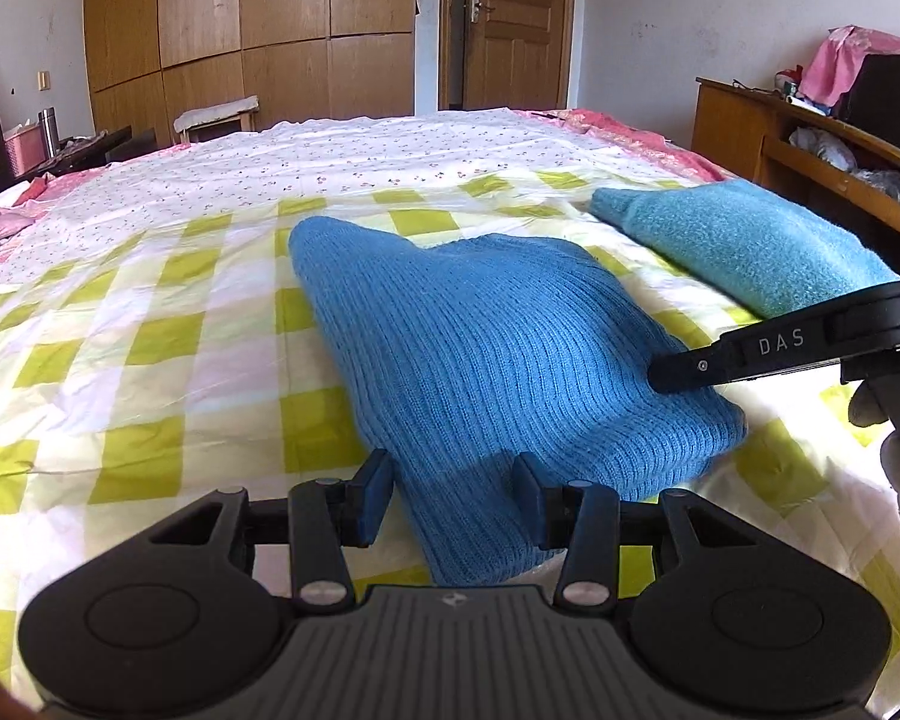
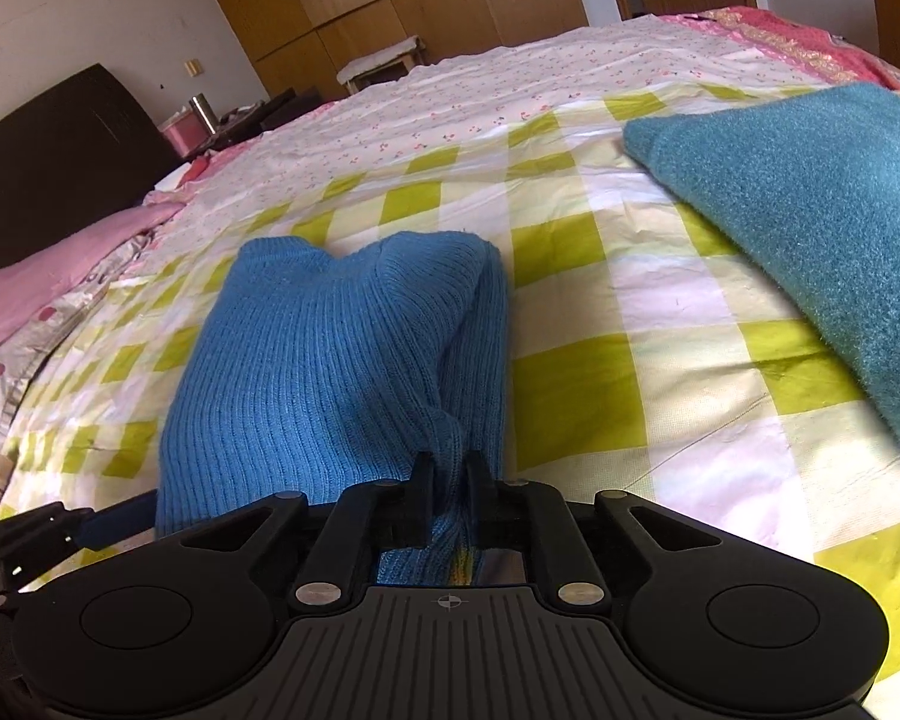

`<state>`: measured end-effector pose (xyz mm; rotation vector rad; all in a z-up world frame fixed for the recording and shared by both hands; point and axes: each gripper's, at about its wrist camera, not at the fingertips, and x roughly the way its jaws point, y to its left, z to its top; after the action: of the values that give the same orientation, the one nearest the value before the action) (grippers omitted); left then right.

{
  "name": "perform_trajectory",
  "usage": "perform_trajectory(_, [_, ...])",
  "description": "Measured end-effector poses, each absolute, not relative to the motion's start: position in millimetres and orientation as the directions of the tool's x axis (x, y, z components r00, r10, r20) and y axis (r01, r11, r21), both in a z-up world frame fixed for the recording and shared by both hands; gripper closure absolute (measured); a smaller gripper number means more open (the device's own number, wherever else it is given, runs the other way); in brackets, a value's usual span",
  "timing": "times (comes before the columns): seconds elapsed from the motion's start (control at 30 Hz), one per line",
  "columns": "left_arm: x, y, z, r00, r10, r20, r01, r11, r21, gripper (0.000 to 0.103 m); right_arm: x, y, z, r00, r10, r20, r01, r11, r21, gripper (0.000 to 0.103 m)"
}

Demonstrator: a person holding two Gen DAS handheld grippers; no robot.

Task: Fold small clothes
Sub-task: 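Open the right tool and pull it back from the sweater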

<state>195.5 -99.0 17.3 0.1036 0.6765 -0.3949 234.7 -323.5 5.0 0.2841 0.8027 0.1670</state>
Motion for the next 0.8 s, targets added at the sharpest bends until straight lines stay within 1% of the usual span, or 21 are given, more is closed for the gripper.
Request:
perform_trajectory(0.07, [195, -100, 20, 0.714, -0.318, -0.624, 0.39, 0.92, -0.023, 0.054, 232, -318, 8, 0.694, 0.235, -0.681, -0.049, 0.958, 0.281, 0.088])
perform_trajectory(0.17, [194, -103, 22, 0.719, -0.311, -0.621, 0.393, 0.92, -0.005, 0.054, 230, -314, 13, 0.71, 0.223, -0.669, -0.063, 0.965, 0.254, 0.088])
perform_trajectory(0.53, [192, -115, 21, 0.73, -0.266, -0.63, 0.395, 0.916, 0.072, 0.054, 231, -314, 10, 0.711, 0.205, -0.673, -0.061, 0.971, 0.232, 0.085])
perform_trajectory(0.8, [192, -115, 20, 0.731, -0.264, -0.629, 0.394, 0.916, 0.073, 0.054, 231, -314, 6, 0.705, 0.205, -0.679, -0.052, 0.97, 0.239, 0.083])
